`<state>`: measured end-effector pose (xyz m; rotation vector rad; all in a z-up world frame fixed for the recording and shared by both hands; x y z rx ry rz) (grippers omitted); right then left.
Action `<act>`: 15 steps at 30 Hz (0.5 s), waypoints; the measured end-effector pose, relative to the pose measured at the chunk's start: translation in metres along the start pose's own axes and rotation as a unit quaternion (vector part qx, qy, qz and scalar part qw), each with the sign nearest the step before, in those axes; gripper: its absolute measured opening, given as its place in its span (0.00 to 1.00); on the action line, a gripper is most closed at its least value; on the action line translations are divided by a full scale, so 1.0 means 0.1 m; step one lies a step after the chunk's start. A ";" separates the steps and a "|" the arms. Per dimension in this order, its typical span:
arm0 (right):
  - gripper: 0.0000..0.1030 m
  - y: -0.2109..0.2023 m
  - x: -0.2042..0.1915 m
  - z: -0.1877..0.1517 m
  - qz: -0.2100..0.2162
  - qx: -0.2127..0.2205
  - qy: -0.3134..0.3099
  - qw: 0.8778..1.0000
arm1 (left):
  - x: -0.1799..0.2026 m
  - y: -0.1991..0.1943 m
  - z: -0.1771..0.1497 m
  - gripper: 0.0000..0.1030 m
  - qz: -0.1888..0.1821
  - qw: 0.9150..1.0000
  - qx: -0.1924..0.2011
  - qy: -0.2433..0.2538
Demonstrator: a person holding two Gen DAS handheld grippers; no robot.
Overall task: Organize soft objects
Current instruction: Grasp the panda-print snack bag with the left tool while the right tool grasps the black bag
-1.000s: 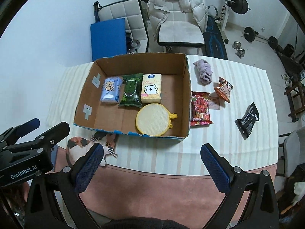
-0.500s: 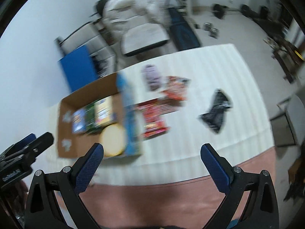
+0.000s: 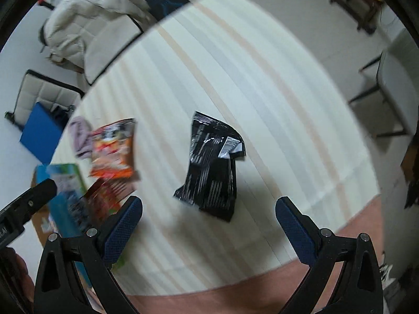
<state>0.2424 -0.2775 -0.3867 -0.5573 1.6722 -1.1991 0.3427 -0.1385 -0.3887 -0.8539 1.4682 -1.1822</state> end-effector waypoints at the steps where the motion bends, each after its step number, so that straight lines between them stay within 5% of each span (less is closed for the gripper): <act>1: 1.00 0.13 0.04 0.05 -0.008 -0.011 0.002 1.000 | 0.05 0.06 0.03 0.96 0.002 1.000 -0.004 0.005; 10: 0.92 0.81 0.26 0.17 -0.028 -0.059 0.028 0.997 | 0.48 0.66 0.39 0.96 0.031 0.996 -0.050 0.066; 12: 0.89 0.83 0.23 0.17 -0.034 -0.055 0.023 0.998 | 0.53 0.75 0.41 0.88 0.025 0.996 -0.058 0.067; 15: 0.82 0.86 0.17 0.16 -0.055 -0.057 0.013 0.997 | 0.61 0.90 0.37 0.57 0.017 0.994 -0.082 0.073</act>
Point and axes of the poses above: each gripper's, at about its wrist camera, not at the fingertips, and y roughly the way its jaws point, x to its right, z to its top, the point moved 4 cm from there along y, roughly the way its jaws point, and after that the axes turned 14 degrees about z, right-handed, at the moved point
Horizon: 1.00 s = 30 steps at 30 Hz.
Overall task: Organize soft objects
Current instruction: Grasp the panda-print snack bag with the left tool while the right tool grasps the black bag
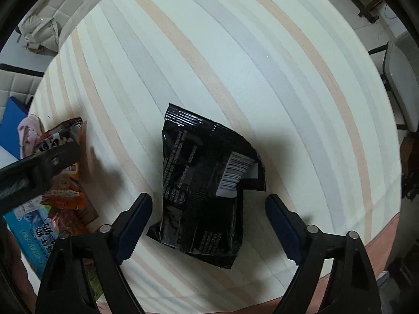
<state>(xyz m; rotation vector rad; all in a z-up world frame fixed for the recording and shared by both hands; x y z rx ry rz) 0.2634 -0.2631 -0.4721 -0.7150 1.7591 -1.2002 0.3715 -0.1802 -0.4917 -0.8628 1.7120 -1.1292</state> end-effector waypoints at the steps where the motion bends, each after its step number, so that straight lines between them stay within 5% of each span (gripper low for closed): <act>1: 0.73 0.00 -0.02 -0.01 -0.012 0.002 -0.005 1.000 | 0.01 0.02 -0.02 0.50 -0.005 1.000 -0.004 0.000; 3: 0.55 -0.02 -0.08 -0.04 -0.033 0.010 -0.023 0.999 | -0.01 0.00 -0.04 0.47 -0.009 1.000 0.005 -0.009; 7: 0.45 -0.02 -0.13 -0.12 -0.044 0.008 -0.041 0.998 | -0.10 -0.05 -0.21 0.43 -0.031 0.999 0.013 -0.039; 17: 0.42 -0.62 -0.76 -0.79 0.001 0.044 -0.134 0.990 | -1.04 -1.01 -1.26 0.43 -0.119 0.976 0.124 -0.136; 25: 0.42 -1.23 -1.98 -1.58 0.072 0.064 -0.254 0.962 | -2.39 -1.17 -2.31 0.43 -0.096 0.959 0.161 -0.214; 30: 0.42 -1.16 -2.87 -1.76 0.068 0.061 -0.318 0.944 | -3.05 -0.92 -2.73 0.43 -0.059 0.952 0.151 -0.261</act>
Point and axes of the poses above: each gripper's, at about its wrist camera, not at the fingertips, and y roughly the way its jaws point, x to its right, z to its top, the point moved 4 cm from there along y, roughly the way its jaws point, and after that the axes turned 14 degrees about z, right-handed, at the moved point
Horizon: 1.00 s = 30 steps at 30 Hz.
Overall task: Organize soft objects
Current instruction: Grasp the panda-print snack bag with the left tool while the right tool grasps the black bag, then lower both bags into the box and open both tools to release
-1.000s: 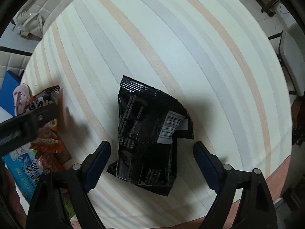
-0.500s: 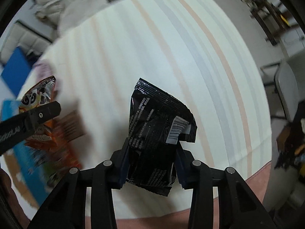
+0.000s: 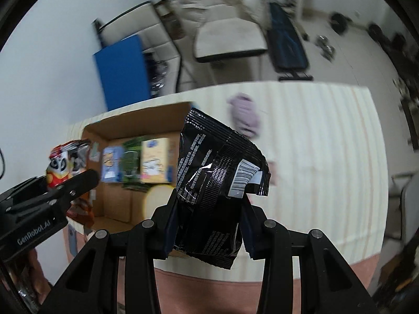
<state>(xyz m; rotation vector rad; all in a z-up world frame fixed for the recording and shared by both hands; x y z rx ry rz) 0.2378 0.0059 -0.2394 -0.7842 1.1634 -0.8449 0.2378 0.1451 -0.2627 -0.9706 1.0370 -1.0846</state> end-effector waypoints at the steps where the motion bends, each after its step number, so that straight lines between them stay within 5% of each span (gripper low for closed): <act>1: 0.42 0.09 -0.10 0.04 -0.003 -0.003 -0.011 1.000 | -0.06 0.08 -0.01 0.43 0.002 1.000 -0.007 -0.008; 7: 0.42 0.69 -0.50 0.33 -0.040 -0.044 -0.049 0.997 | -0.56 0.67 -0.11 0.43 0.017 0.997 -0.065 -0.035; 21: 0.43 1.81 -0.19 0.45 -0.107 -0.123 -0.053 0.985 | -0.70 1.74 -0.40 0.46 0.029 0.978 -0.206 -0.015; 24: 0.58 1.95 -0.16 0.47 -0.112 -0.137 -0.049 0.983 | -0.79 1.85 -0.41 0.49 0.029 0.976 -0.215 -0.032; 26: 0.69 1.95 -0.18 0.46 -0.100 -0.135 -0.042 0.985 | -0.83 1.84 -0.39 0.72 0.031 0.976 -0.212 -0.033; 30: 0.84 1.94 -0.27 0.44 -0.101 -0.130 -0.052 0.985 | -0.88 1.76 -0.37 0.77 0.027 0.979 -0.200 -0.035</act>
Point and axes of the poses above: each gripper's, at about its wrist camera, not at the fingertips, and y roughly the way its jaws point, x to its right, z to its top, the point moved 4 cm from there along y, roughly the way its jaws point, and after that the axes turned 14 degrees about z, right-handed, at the moved point
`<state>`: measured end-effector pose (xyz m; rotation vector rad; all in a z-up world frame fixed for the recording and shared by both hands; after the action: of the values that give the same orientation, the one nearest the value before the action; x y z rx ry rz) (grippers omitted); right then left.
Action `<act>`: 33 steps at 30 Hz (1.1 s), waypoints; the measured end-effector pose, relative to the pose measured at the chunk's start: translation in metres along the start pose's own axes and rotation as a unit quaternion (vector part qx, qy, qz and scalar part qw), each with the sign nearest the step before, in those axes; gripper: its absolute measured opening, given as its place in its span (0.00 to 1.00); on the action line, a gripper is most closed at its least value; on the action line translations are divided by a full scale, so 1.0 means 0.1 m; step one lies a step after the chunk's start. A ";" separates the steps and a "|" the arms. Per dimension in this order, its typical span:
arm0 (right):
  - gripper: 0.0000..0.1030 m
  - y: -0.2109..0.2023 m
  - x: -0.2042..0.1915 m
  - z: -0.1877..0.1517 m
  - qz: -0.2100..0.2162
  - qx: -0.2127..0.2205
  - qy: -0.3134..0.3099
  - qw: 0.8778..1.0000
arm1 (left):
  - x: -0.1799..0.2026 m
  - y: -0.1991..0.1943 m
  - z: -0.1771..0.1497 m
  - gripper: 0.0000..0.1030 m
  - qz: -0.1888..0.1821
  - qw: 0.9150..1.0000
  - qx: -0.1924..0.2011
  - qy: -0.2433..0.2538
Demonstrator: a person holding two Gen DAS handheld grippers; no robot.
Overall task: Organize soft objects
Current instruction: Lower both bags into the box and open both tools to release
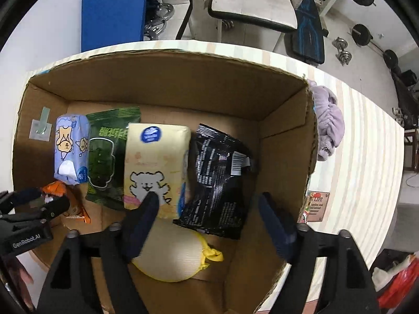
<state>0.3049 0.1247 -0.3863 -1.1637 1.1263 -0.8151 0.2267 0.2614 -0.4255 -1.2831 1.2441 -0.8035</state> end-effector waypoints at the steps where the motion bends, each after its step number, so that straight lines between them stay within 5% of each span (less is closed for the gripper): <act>1: 0.87 -0.01 -0.01 -0.01 0.000 0.001 -0.001 1.000 | -0.01 -0.01 -0.01 0.87 0.000 1.000 0.001 0.001; 7: 1.00 -0.10 -0.07 -0.07 0.001 0.009 0.001 1.000 | -0.06 -0.19 -0.06 0.91 -0.006 1.000 0.023 -0.001; 15: 1.00 -0.32 -0.17 -0.31 0.002 0.028 0.005 1.000 | -0.07 -0.58 -0.28 0.99 -0.004 0.997 0.083 -0.011; 33: 1.00 -1.18 -0.30 -1.28 0.040 0.116 0.024 0.992 | -0.01 -1.42 -1.19 0.99 -0.003 0.978 0.205 -0.049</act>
<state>0.1808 0.0888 -0.2657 -0.9041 1.0784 -0.8891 0.1398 0.2077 -0.2712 -0.9772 0.9362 -0.9329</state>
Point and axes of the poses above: each gripper's, at about its wrist camera, not at the fingertips, and y roughly the way its jaws point, x to its right, z to its top, the point moved 4 cm from there along y, roughly the way its jaws point, and after that the axes turned 14 degrees about z, right-handed, at the moved point
